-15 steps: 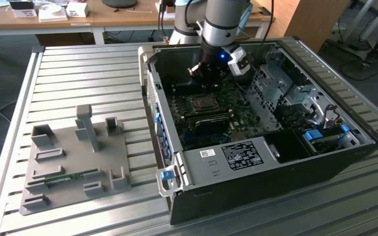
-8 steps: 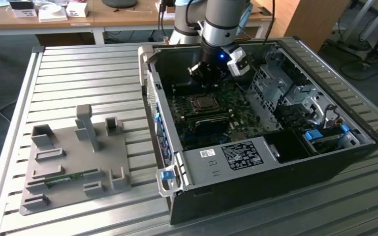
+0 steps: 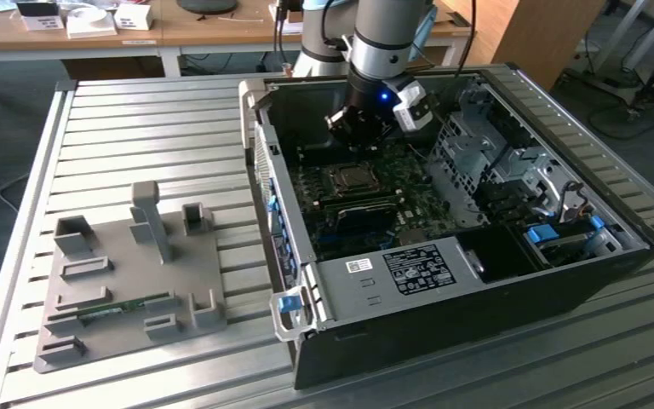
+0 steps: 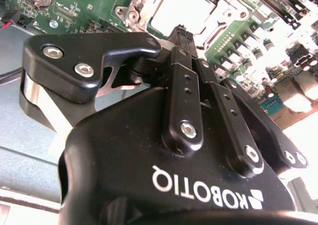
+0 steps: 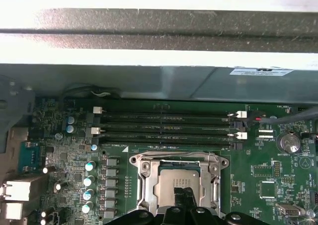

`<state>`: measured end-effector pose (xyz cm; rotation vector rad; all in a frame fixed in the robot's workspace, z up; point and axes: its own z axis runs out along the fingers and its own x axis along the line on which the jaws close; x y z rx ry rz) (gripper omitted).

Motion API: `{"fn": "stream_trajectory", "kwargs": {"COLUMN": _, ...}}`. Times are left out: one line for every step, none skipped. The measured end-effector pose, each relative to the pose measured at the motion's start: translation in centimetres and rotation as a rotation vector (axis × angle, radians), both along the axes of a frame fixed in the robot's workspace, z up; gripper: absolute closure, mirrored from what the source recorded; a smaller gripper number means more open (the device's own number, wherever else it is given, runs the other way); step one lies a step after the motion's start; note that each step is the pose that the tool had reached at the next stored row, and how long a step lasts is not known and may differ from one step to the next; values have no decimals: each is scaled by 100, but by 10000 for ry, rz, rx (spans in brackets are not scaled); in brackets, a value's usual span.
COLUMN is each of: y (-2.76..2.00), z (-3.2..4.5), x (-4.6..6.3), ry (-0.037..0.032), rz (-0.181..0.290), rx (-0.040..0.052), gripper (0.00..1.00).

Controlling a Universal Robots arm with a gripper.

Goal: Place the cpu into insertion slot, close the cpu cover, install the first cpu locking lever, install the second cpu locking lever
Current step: 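Install the second cpu locking lever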

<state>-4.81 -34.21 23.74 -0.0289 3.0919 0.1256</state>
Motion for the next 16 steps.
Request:
{"fn": "stream_trajectory", "kwargs": {"y": 0, "z": 0, "x": 0, "ry": 0, "rz": 0, "rx": 0, "gripper": 89}}
{"fn": "stream_trajectory", "kwargs": {"y": 0, "z": 2, "x": 0, "ry": 2, "rz": 0, "rx": -3, "gripper": 89}}
{"fn": "stream_trajectory", "kwargs": {"y": 0, "z": 3, "x": 0, "ry": 1, "rz": 0, "rx": -2, "gripper": 89}}
{"fn": "stream_trajectory", "kwargs": {"y": 0, "z": 3, "x": 0, "ry": 2, "rz": 0, "rx": -2, "gripper": 89}}
{"fn": "stream_trajectory", "kwargs": {"y": 0, "z": 4, "x": 0, "ry": 1, "rz": 0, "rx": -2, "gripper": 89}}
{"fn": "stream_trajectory", "kwargs": {"y": 0, "z": 5, "x": 0, "ry": 2, "rz": 0, "rx": -3, "gripper": 89}}
{"fn": "stream_trajectory", "kwargs": {"y": -1, "z": 10, "x": -1, "ry": 6, "rz": 0, "rx": -7, "gripper": 89}}
{"fn": "stream_trajectory", "kwargs": {"y": -1, "z": 14, "x": -1, "ry": 12, "rz": 0, "rx": -7, "gripper": 89}}
{"fn": "stream_trajectory", "kwargs": {"y": -1, "z": 18, "x": 0, "ry": 14, "rz": 0, "rx": -4, "gripper": 89}}
{"fn": "stream_trajectory", "kwargs": {"y": 0, "z": 22, "x": 0, "ry": 18, "rz": 0, "rx": -3, "gripper": 89}}
{"fn": "stream_trajectory", "kwargs": {"y": 0, "z": 25, "x": 0, "ry": 21, "rz": 0, "rx": -3, "gripper": 89}}
{"fn": "stream_trajectory", "kwargs": {"y": 0, "z": 27, "x": 0, "ry": 23, "rz": 0, "rx": -2, "gripper": 89}}
{"fn": "stream_trajectory", "kwargs": {"y": 0, "z": 27, "x": 0, "ry": 23, "rz": 1, "rx": 0, "gripper": 89}}
{"fn": "stream_trajectory", "kwargs": {"y": 0, "z": 27, "x": 0, "ry": 23, "rz": 0, "rx": 1, "gripper": 89}}
{"fn": "stream_trajectory", "kwargs": {"y": 0, "z": 28, "x": 0, "ry": 24, "rz": 0, "rx": 0, "gripper": 89}}
{"fn": "stream_trajectory", "kwargs": {"y": -1, "z": 29, "x": 0, "ry": 24, "rz": 0, "rx": -2, "gripper": 89}}
